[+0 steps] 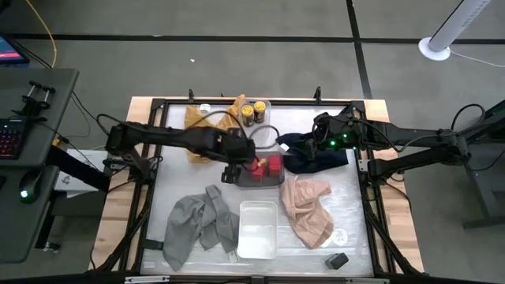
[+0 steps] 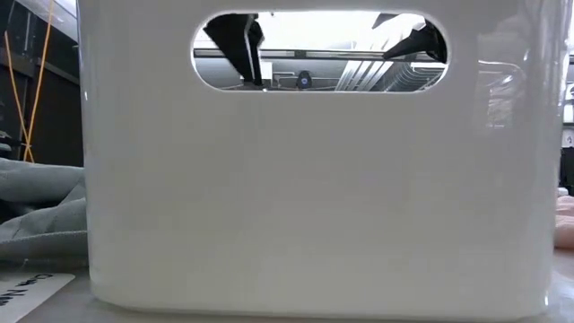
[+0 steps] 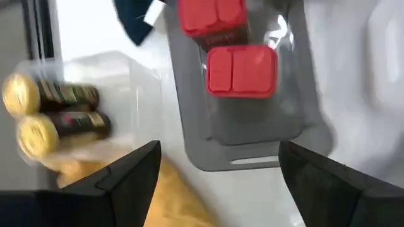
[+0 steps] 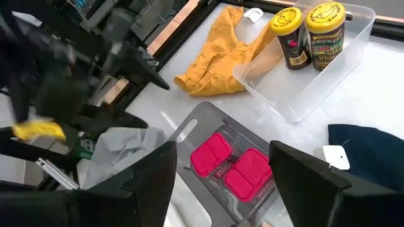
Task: Sort spices by type
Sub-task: Put the red spice can into the black bin
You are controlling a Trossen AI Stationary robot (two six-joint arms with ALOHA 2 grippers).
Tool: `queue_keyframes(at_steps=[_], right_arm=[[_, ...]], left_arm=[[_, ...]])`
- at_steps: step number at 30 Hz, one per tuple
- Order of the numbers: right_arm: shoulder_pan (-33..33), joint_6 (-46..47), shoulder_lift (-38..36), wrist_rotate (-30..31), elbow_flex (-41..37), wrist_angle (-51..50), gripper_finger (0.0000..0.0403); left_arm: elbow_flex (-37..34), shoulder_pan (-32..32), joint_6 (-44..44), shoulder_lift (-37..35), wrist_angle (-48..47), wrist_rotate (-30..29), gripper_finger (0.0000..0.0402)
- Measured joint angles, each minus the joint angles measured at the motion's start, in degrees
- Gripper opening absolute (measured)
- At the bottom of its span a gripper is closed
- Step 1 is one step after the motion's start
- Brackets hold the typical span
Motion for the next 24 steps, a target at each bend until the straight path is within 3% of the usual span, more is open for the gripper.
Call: queue_keyframes(at_steps=[6, 18, 21, 24], right_arm=[[0.0, 0.0, -0.02, 0.0, 0.0, 0.05, 0.0247], [0.0, -0.17, -0.02, -1.54, 0.0, -0.17, 0.0247], [0.02, -0.02, -0.04, -1.66, 0.0, -1.71, 0.0247], [0.02, -0.02, -0.05, -1.66, 0.0, -2.79, 0.0247]], left_arm=[[0.04, 0.91, -9.89, -1.65, -0.01, 0.75, 0.0307], [-8.49, 1.88, -12.96, -1.5, 4.1, 4.01, 0.0307], [-10.94, 1.63, -13.0, -1.59, 4.95, 4.4, 0.0291], [-12.6, 1.26, -9.8, -1.59, 7.15, 5.29, 0.0249]])
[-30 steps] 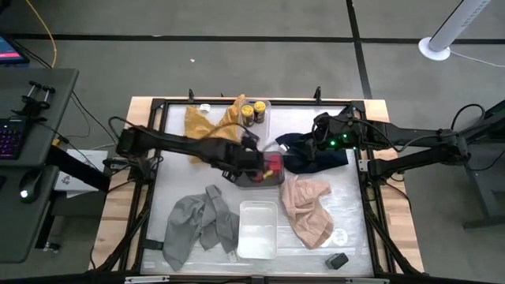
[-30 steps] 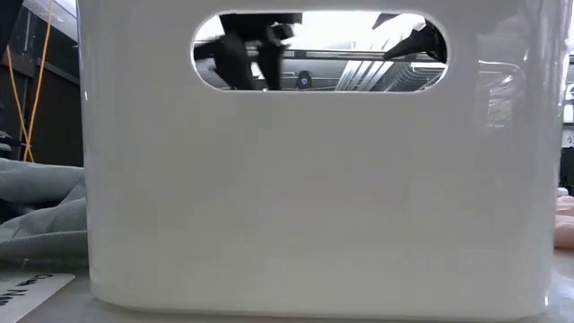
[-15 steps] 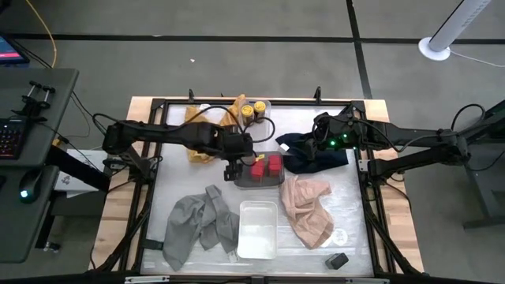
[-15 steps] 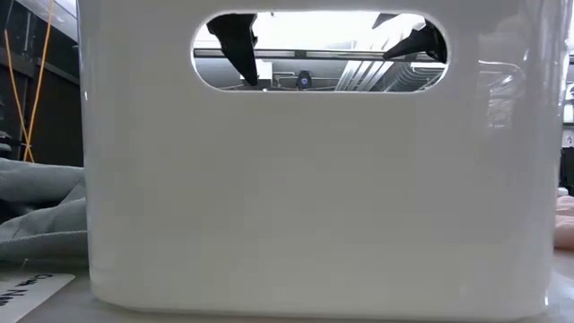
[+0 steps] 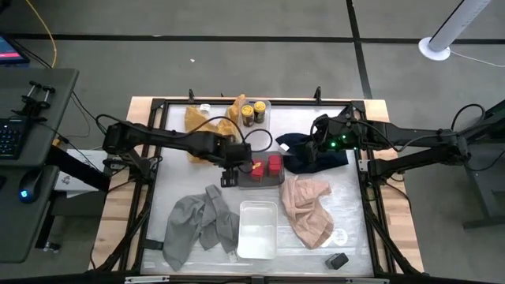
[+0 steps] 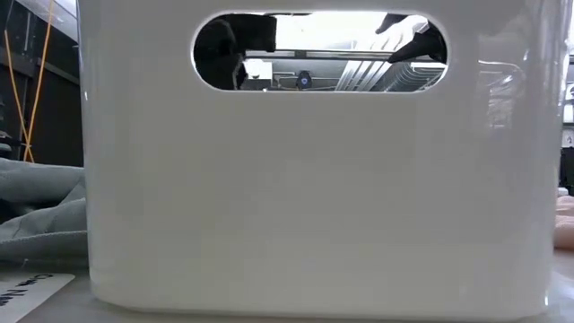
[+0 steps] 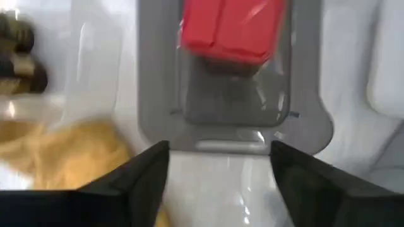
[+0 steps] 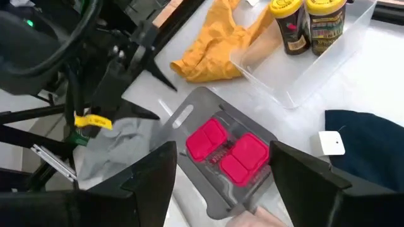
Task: Sort spices by type
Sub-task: Put the red spice can into the black bin
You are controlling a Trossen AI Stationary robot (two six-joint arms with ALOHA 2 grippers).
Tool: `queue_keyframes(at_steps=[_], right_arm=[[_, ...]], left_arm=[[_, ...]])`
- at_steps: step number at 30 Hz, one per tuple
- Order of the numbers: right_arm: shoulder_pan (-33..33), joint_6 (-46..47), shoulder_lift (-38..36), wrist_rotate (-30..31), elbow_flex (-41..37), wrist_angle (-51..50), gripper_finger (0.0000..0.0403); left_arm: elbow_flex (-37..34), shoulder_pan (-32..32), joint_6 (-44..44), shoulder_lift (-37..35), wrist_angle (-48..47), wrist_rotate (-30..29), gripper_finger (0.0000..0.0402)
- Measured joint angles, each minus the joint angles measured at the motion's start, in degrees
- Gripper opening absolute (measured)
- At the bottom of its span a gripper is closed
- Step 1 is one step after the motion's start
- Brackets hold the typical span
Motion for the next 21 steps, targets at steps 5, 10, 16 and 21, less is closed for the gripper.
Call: queue_keyframes(at_steps=[5, 10, 16, 21], right_arm=[[0.0, 0.42, -0.02, -0.02, 0.0, 0.02, 0.0247], [0.0, 0.46, -0.02, -0.02, 0.0, 0.03, 0.0247], [0.0, 0.46, -0.04, 0.15, 0.0, 0.12, 0.0247], [0.0, 0.98, -0.04, 1.18, 0.0, 0.24, 0.0247]], left_arm=[[-2.05, 1.19, 1.55, 0.0, 8.17, 4.13, 0.0096], [-2.63, 2.72, 2.7, 1.87, 9.4, 7.32, 0.0014], [-2.59, 3.09, 4.82, 5.46, 12.04, 6.02, 0.0001], [-2.59, 3.24, 5.09, 8.28, 12.84, 6.01, 0.0]])
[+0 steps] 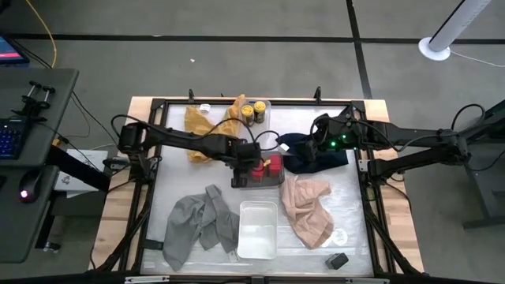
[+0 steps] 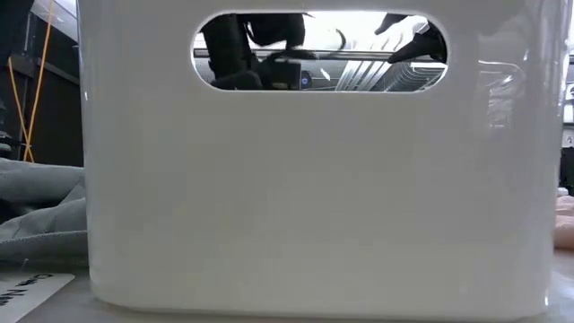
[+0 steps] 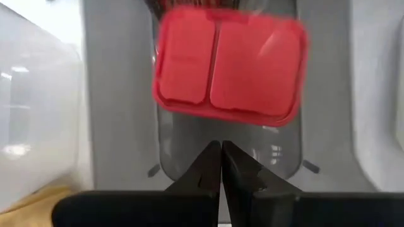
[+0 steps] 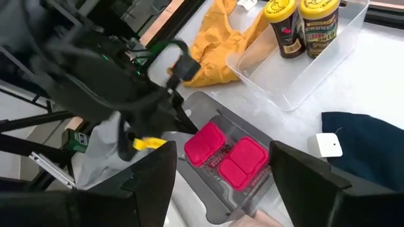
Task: Sort spices by type
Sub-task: Put the red spice can into the black bin
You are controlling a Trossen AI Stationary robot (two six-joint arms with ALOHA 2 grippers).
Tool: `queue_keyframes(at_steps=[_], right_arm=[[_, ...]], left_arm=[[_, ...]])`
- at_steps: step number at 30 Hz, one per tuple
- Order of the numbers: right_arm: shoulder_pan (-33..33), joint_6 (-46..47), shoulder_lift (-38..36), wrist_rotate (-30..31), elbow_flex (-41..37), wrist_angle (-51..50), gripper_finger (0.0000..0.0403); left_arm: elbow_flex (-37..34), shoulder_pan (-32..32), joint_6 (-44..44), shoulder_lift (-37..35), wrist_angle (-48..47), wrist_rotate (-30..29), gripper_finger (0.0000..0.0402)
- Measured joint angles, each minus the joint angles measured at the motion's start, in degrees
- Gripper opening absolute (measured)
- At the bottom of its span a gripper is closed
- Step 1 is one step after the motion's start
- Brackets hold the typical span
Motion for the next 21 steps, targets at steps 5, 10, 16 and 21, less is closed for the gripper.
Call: queue_keyframes(at_steps=[5, 10, 16, 21], right_arm=[[0.0, 1.04, 0.0, 0.28, 0.0, 0.38, 0.0247], [0.0, 1.6, 0.0, 0.44, 0.0, 0.38, 0.0247], [0.0, 1.66, 0.0, 0.63, 0.0, 0.59, 0.0247], [0.0, 2.23, 0.0, 0.64, 0.0, 0.74, 0.0247]], left_arm=[[-0.02, -0.11, 1.21, 2.08, 0.66, 0.4, 0.0], [0.0, -1.09, 2.56, 2.41, 4.64, 3.14, 0.0], [0.04, -0.72, 2.6, 2.38, 10.82, 2.98, 0.0], [0.04, 0.88, 3.57, 2.32, 10.51, 2.8, 0.0]])
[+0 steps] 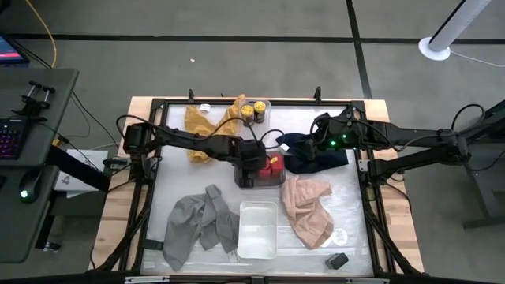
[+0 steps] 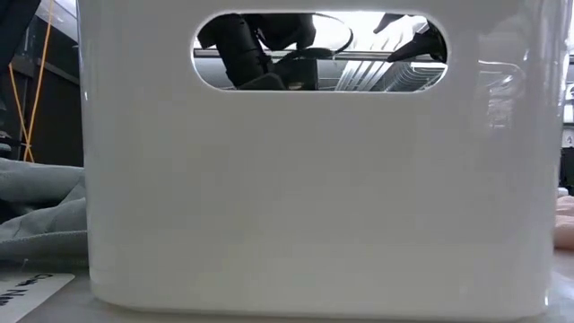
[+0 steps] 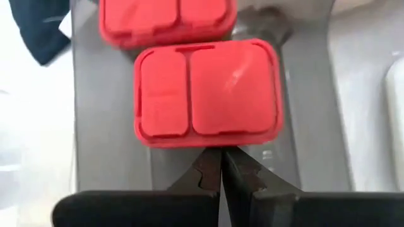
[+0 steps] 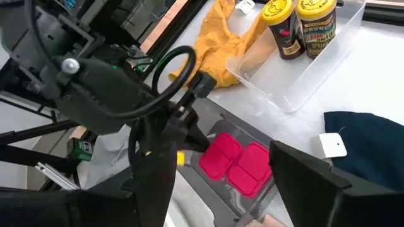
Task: Sort spices by type
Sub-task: Put the red spice can into the black bin, then put the right black spice can into the white bin
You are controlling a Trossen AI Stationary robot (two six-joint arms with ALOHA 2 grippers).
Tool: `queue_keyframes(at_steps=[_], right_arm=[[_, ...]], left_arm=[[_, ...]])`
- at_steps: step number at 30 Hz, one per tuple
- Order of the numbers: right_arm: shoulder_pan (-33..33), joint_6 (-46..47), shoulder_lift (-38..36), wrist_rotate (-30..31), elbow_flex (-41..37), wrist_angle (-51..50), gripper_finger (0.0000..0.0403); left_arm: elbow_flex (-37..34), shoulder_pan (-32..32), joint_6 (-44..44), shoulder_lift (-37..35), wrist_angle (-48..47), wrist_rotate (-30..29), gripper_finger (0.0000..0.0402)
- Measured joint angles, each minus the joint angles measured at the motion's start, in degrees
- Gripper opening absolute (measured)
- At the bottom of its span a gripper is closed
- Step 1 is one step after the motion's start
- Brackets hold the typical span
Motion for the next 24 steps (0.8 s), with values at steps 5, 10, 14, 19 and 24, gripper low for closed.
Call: queue_keyframes(at_steps=[5, 10, 14, 19, 24], right_arm=[[0.0, -1.09, 0.0, -0.01, 0.0, 0.0, 0.0247], [0.0, -1.63, 0.0, -0.47, 0.0, -0.14, 0.0247], [0.95, -1.6, 0.02, -3.84, 0.0, -0.89, 0.0247], [5.48, 0.18, 0.07, -8.58, 0.0, -5.37, 0.0247], [13.44, 5.36, 0.11, -11.81, 0.0, -8.31, 0.0247]], left_arm=[[0.14, 1.07, 2.43, -0.33, -3.96, -2.13, 0.0], [0.46, 1.42, 2.92, -2.89, -6.51, -3.06, 0.0], [0.48, 1.37, 2.16, -7.25, -8.28, -3.01, 0.0], [0.5, 0.99, -1.71, -14.83, -8.43, -3.01, 0.0], [0.5, -0.04, -6.09, -22.2, -3.98, -2.99, 0.0]])
